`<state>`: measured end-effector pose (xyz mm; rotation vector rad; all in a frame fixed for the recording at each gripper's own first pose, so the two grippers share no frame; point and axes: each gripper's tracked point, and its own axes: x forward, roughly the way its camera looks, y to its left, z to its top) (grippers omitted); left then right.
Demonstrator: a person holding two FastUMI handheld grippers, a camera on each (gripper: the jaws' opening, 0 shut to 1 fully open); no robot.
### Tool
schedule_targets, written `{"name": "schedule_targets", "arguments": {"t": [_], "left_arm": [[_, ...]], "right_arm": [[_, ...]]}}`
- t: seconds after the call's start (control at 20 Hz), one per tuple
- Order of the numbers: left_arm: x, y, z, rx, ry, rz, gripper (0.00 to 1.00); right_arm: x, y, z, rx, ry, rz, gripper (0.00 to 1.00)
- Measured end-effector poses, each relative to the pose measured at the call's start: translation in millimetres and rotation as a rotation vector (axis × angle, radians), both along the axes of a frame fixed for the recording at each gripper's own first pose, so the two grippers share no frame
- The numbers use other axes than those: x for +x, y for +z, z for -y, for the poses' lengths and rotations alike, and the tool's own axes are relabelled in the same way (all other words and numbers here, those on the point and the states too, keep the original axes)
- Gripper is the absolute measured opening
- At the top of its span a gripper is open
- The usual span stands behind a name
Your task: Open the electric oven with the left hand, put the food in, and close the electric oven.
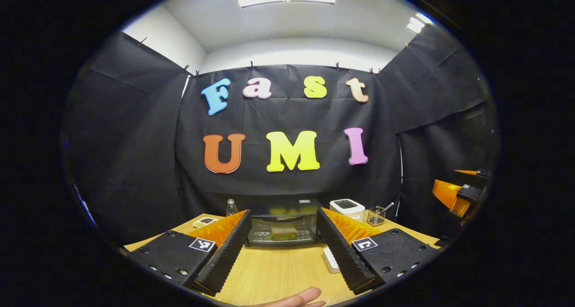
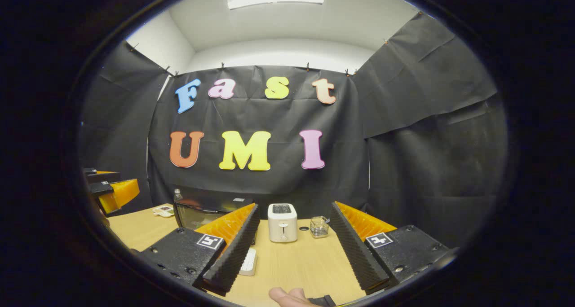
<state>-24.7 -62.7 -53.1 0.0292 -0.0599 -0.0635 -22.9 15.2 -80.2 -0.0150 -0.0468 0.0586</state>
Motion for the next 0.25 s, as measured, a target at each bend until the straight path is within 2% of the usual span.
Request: {"name": "schedule_targets", "arguments": {"t": [0.25], "left_arm": [[-1.3,-7.4,-7.8,-0.016,0.021,-0.018,0.95]], "right_arm": [[-8.2,0.3,-7.7,-0.024,0.022,0.008,0.89]]}}
